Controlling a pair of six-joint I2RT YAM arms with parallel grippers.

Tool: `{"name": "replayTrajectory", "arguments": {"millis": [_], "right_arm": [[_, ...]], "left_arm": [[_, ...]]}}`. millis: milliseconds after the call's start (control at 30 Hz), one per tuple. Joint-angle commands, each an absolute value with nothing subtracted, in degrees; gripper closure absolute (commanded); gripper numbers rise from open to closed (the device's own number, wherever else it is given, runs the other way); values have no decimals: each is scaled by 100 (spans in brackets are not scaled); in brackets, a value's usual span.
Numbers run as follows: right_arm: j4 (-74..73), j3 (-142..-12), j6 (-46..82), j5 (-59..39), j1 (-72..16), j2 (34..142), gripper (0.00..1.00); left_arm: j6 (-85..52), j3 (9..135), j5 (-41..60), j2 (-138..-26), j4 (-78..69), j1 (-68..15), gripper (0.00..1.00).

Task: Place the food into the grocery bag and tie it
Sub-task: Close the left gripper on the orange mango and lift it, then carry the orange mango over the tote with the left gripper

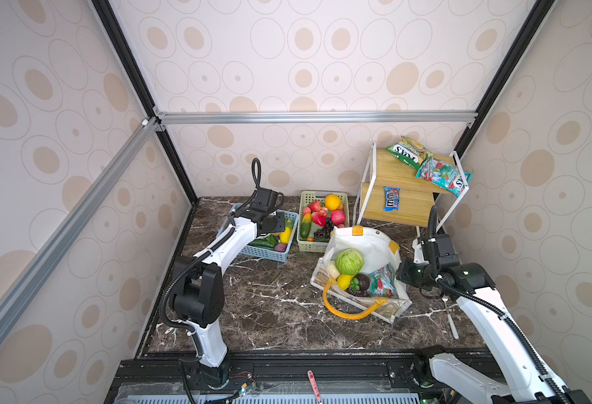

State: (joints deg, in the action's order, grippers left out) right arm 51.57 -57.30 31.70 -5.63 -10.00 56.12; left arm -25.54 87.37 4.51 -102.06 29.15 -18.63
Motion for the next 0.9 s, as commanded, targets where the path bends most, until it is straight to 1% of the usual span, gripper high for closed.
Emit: {"name": "replayTrajectory", "arguments": {"millis": [0, 167, 300, 533, 867], "right_arm": [[5194, -5705, 3201, -637, -1006, 5643, 91], [5180, -5701, 3201, -625, -1001, 5651, 91], [5177, -5694, 3221, -627, -1002, 5651, 91], [5168, -5695, 3236, -624, -1006, 5658, 91], [5104, -5730, 3348, -695, -1002, 5757, 91]], "left_arm": [[-2748, 8965, 1034, -9887, 2800, -1820, 54], [-2843, 8953, 1549, -9632, 2698, -1829, 54], [-2956, 8908, 2277, -9471, 2527, -1850, 55], [-3080, 8859, 2926, -9109, 2323, -2146, 55], [-3343, 8839, 3107, -8887, 2093, -3055, 54]]}}
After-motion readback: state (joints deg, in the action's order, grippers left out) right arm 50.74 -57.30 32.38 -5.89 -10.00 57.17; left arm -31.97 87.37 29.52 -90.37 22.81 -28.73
